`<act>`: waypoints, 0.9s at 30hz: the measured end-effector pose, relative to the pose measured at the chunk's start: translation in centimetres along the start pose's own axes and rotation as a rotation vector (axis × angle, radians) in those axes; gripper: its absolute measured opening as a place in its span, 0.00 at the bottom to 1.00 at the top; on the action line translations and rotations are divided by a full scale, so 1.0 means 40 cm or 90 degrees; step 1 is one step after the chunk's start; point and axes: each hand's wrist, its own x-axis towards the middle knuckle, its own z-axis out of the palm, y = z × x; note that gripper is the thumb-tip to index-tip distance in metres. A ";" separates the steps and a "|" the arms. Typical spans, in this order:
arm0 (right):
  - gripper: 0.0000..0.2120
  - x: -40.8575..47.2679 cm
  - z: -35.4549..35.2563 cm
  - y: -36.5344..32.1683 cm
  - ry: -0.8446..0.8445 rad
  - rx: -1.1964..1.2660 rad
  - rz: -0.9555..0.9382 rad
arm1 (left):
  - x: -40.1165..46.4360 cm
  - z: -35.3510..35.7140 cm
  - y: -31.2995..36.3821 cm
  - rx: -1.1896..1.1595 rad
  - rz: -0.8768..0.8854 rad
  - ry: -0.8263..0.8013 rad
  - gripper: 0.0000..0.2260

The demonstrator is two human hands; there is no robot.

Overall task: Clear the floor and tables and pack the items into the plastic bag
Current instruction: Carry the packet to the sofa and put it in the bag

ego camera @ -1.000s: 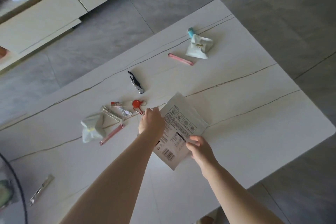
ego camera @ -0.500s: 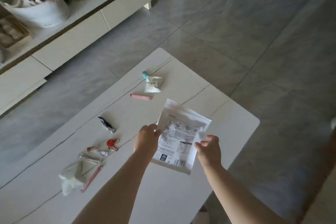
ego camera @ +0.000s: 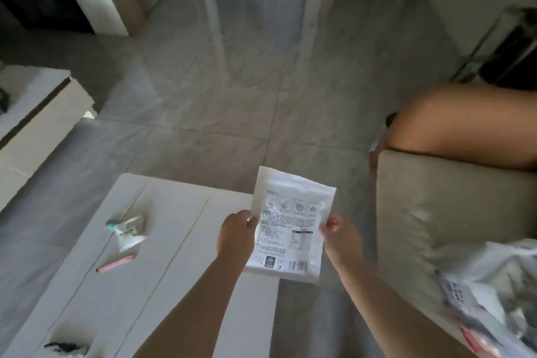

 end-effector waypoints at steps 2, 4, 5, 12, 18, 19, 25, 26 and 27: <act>0.07 0.020 -0.103 0.035 0.044 0.024 0.017 | -0.006 0.037 0.113 -0.019 0.041 -0.023 0.15; 0.07 0.036 -0.206 0.079 0.088 0.037 0.035 | -0.015 0.087 0.222 -0.019 0.086 -0.049 0.15; 0.06 0.041 -0.262 0.107 0.112 0.032 0.046 | -0.022 0.119 0.277 -0.016 0.104 -0.062 0.15; 0.04 0.061 -0.594 0.358 0.260 0.008 0.122 | -0.147 0.368 0.619 -0.090 0.181 -0.179 0.12; 0.11 0.041 -0.815 0.563 0.360 0.001 0.184 | -0.278 0.577 0.823 -0.017 0.294 -0.233 0.10; 0.11 0.039 -0.841 0.592 0.366 -0.002 0.194 | -0.300 0.606 0.849 -0.016 0.306 -0.240 0.10; 0.11 0.055 -0.926 0.760 0.357 -0.016 0.253 | -0.381 0.772 0.911 -0.003 0.281 -0.296 0.14; 0.12 0.062 -0.926 0.782 0.348 -0.024 0.258 | -0.386 0.795 0.906 0.010 0.271 -0.302 0.16; 0.12 0.068 -0.925 0.798 0.336 -0.028 0.269 | -0.389 0.815 0.900 0.020 0.257 -0.307 0.17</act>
